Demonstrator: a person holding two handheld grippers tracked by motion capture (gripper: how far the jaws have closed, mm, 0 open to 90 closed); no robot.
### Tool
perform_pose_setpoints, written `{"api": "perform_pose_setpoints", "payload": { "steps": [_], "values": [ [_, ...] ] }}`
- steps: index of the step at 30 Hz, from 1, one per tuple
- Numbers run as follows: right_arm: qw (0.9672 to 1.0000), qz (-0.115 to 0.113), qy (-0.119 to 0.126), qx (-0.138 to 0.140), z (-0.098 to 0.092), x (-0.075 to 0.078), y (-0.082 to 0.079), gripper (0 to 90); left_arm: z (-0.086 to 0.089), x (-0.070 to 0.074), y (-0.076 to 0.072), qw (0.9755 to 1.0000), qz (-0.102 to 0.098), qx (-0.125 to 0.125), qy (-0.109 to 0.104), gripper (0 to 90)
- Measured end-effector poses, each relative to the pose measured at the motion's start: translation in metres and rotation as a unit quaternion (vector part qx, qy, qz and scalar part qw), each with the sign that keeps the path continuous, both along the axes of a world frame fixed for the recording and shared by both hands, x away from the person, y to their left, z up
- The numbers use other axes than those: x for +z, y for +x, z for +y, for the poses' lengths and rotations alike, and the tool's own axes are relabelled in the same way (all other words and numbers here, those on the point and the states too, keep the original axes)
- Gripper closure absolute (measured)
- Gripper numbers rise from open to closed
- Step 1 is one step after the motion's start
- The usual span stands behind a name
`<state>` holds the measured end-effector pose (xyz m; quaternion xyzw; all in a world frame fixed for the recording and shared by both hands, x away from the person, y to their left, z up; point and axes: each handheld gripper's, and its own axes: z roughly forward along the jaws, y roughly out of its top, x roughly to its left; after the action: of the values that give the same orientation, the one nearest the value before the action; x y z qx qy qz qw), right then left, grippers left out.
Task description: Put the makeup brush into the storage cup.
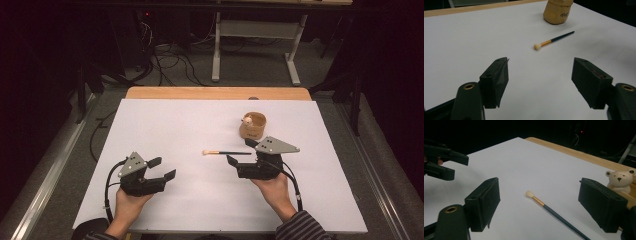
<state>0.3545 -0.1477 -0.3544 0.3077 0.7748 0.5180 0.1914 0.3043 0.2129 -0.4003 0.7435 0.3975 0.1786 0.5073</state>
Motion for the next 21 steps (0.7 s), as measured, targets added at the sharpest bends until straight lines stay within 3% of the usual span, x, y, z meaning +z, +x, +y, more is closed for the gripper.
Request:
{"api": "perform_pose_setpoints", "payload": {
  "steps": [9, 21],
  "values": [
    [1.0000, 0.001, -0.002, -0.009, 0.008, 0.003, 0.010, 19.2, 0.000, 0.000, 0.000, 1.0000, -0.001, 0.000, 0.000, 30.5],
    [0.9991, -0.006, -0.032, -0.025, 0.020, 0.010, 0.029, 20.0, 0.000, 0.000, -0.001, 1.0000, -0.003, 0.001, -0.001, 30.7]
  ]
}}
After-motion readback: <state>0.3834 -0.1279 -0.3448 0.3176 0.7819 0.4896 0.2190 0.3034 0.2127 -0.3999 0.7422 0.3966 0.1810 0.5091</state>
